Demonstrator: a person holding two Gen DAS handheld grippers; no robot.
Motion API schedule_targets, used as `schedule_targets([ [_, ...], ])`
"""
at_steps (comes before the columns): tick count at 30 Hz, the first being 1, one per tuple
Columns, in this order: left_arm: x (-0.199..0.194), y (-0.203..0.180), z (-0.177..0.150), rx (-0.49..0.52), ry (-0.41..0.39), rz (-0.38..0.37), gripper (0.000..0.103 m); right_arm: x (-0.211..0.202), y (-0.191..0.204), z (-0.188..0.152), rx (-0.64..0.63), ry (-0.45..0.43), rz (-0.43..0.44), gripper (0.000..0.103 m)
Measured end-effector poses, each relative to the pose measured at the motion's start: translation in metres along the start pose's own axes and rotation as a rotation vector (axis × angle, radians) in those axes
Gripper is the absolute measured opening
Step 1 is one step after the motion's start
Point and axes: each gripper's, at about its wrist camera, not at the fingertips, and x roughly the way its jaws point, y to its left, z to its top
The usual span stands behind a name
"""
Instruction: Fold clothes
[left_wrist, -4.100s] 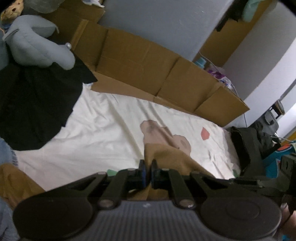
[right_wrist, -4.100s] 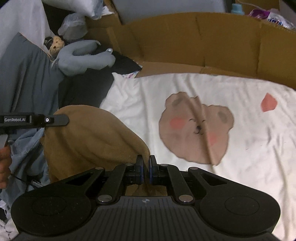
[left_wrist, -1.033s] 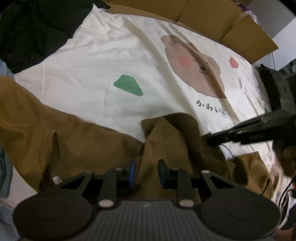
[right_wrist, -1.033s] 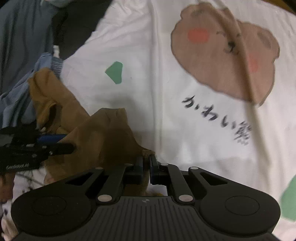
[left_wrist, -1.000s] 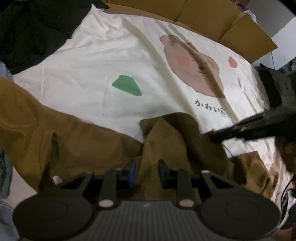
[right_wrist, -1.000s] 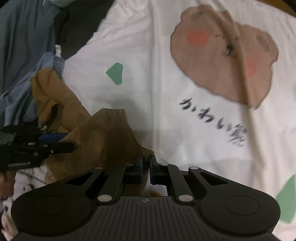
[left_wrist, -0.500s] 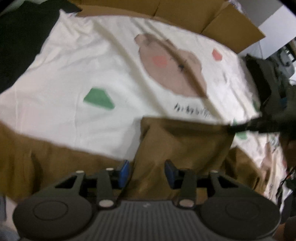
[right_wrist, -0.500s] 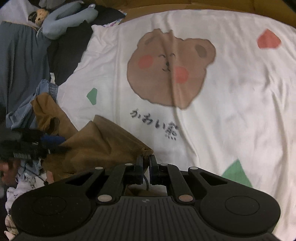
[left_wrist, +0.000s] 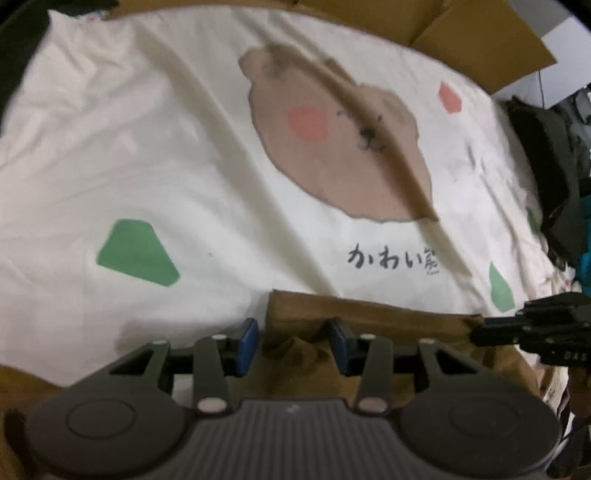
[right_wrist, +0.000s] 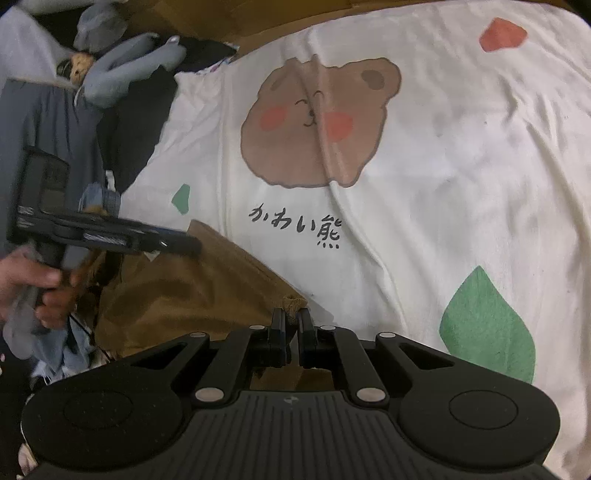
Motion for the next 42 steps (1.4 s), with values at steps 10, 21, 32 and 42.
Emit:
schedule_targets([
  [10, -0.012, -0.031, 0.044, 0.125, 0.004, 0.06, 0.005, -0.016, -0.012, 0.011, 0.004, -0.065, 0.028, 0.004],
  [21, -0.024, -0.079, 0.12, 0.229, -0.002, 0.137, 0.003, -0.038, -0.047, 0.037, 0.094, -0.195, 0.025, 0.004],
  [32, 0.0, -0.133, 0.192, 0.315, -0.025, 0.205, 0.003, -0.052, -0.094, 0.061, 0.192, -0.31, 0.0, 0.004],
  [42, 0.059, -0.193, 0.244, 0.429, -0.003, 0.269, 0.003, -0.061, -0.127, 0.069, 0.271, -0.365, -0.01, 0.004],
])
